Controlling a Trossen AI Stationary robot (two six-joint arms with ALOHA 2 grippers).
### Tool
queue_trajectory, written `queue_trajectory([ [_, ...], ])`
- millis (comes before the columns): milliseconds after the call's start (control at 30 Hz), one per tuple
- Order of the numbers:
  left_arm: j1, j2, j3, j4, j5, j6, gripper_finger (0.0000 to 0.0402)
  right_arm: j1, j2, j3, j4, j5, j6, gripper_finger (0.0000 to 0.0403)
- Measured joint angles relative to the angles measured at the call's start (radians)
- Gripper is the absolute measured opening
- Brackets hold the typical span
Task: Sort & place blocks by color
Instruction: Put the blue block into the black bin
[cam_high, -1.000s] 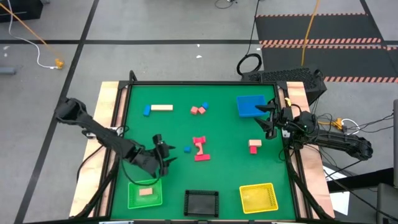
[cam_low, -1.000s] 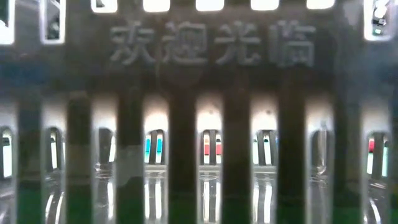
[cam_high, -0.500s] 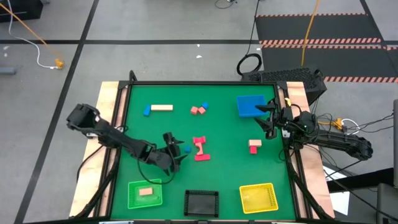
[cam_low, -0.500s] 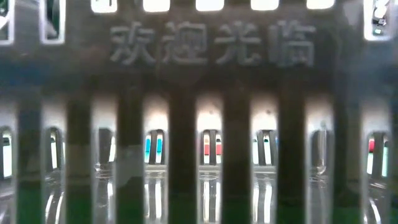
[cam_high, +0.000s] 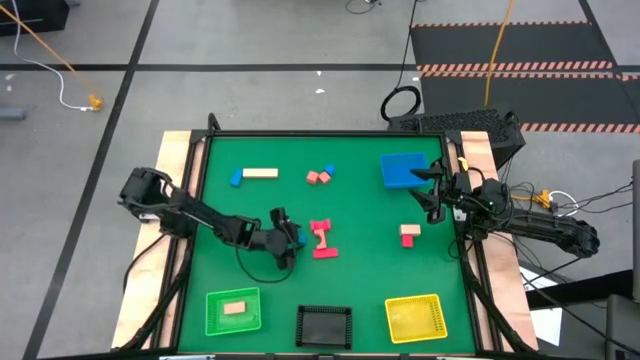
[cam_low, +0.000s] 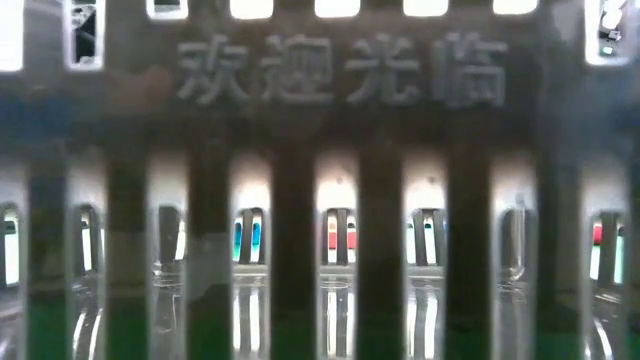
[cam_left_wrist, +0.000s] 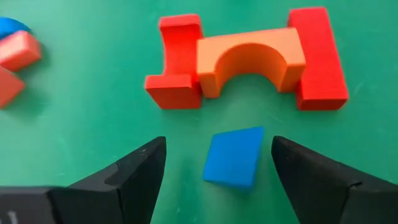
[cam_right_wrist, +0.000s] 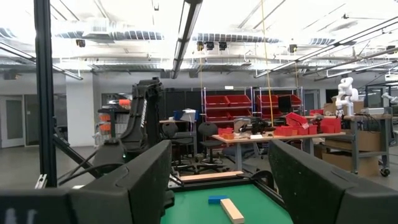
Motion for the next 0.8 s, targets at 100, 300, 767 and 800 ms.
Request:
queue_trajectory([
  [100,0.024,0.000,0.000,-0.006,0.043,0.037,0.0269,0.000,0.000,0.000,0.000,0.000,0.000,0.0258],
  [300,0.060,0.000,0.000,-0.047,0.092,0.066,0.0201,0.000,0.000,0.000,0.000,0.000,0.000,0.0258],
  [767,0.105,-0.003,0.001,-0.025,0.154,0.074,0.0071,0.000,0.000,0.000,0.000,0.000,0.000,0.0258],
  [800,0.105,-0.003,0.001,-0.020,0.154,0.069,0.0068,0.000,0.000,0.000,0.000,0.000,0.000,0.0258],
])
